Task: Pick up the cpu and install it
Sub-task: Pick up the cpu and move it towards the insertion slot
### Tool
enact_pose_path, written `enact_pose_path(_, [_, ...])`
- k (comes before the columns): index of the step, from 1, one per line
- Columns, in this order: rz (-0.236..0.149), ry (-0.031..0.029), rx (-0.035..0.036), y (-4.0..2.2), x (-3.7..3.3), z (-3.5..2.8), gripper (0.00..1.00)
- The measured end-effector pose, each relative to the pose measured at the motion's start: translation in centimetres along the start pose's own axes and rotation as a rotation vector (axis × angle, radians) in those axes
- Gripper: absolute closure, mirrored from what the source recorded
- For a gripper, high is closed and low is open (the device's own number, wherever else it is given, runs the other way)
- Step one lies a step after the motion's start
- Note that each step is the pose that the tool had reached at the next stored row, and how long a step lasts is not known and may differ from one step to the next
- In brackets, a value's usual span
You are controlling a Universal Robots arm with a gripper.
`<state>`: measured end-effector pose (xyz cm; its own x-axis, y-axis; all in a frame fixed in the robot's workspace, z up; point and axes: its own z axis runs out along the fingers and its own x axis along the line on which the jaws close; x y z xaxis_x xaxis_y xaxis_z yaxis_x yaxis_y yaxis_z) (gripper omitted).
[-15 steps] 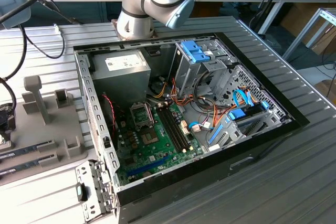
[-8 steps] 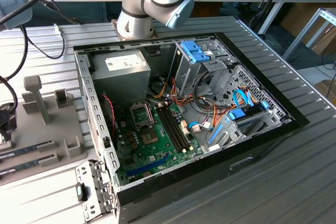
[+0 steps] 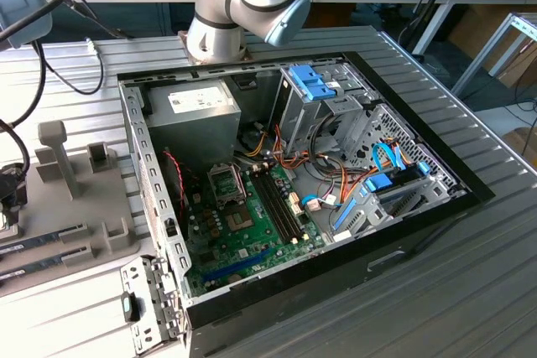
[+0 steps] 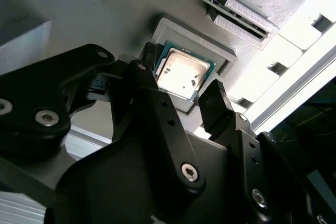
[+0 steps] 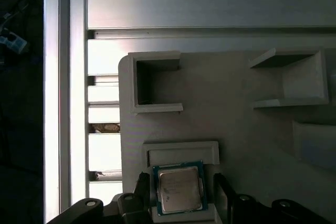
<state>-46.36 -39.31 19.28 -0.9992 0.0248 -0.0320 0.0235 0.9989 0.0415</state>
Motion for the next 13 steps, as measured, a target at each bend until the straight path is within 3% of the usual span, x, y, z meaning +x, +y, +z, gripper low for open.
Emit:
enact_pose_path(4, [-0.002,-0.0002,0.0016,-0.07,0.00,0.02,0.40])
enact_pose_path(10, [-0.003,-0.0005,0.0179,-0.11,-0.05,0.07,0.40])
enact_pose_path(13, [-0.003,-0.0003,0.0180,-0.10,-0.07,0.09,0.40])
